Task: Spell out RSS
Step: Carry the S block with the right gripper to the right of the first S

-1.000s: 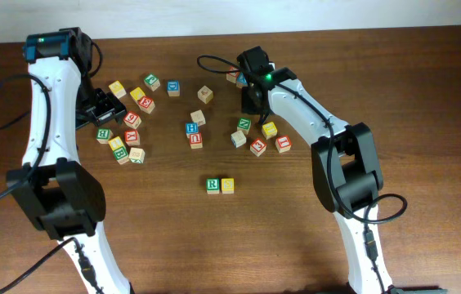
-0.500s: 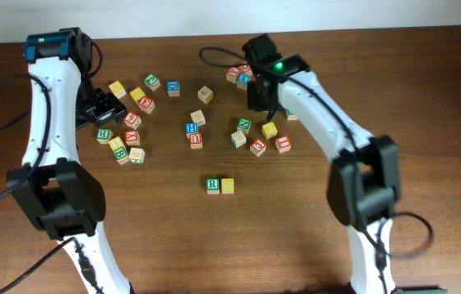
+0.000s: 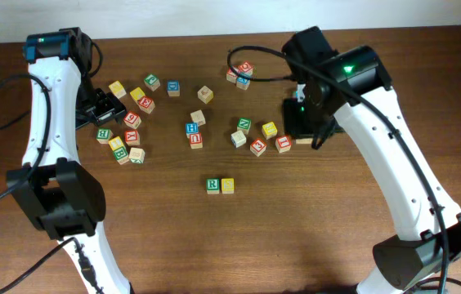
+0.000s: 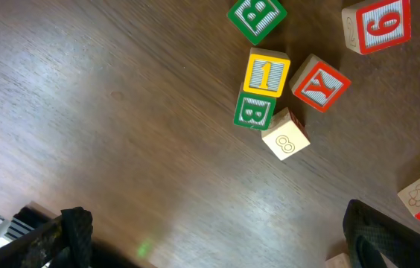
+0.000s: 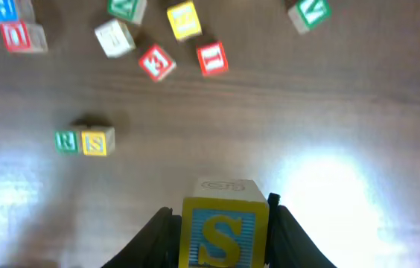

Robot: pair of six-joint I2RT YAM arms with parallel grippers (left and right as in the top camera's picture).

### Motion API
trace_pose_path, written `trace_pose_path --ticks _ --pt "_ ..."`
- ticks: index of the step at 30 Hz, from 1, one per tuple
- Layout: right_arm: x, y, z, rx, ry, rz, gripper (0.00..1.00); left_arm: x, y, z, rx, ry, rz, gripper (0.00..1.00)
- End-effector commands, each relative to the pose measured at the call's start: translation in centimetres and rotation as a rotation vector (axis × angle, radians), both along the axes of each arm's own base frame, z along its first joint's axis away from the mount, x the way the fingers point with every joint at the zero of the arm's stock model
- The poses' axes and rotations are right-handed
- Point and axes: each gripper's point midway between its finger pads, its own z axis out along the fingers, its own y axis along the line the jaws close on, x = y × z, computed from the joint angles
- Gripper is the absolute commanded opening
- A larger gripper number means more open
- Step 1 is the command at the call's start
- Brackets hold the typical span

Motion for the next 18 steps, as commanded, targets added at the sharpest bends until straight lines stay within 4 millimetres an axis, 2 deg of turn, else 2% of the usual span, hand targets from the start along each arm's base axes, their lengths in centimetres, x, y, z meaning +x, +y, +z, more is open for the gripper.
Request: trace_pose_path --ticks 1,5,15,18 --pt "-1.4 1.4 -1.3 0.018 0.06 0.048 0.28 0.3 0.2 0.1 0.011 -0.006 -0.011 0.99" --pt "-2.6 2.9 -3.9 -0.001 0.111 0.095 0.28 0.3 0.2 0.1 0.011 -0.006 -0.011 0.99" --pt "-4.6 7.5 -15.1 0.061 0.152 0.079 0.28 0.3 0.2 0.1 0.011 -0.006 -0.011 0.99" --pt "-4.4 8.3 -17.3 0.091 0.115 0.095 0.27 0.3 0.2 0.1 0.011 -0.006 -0.011 0.99"
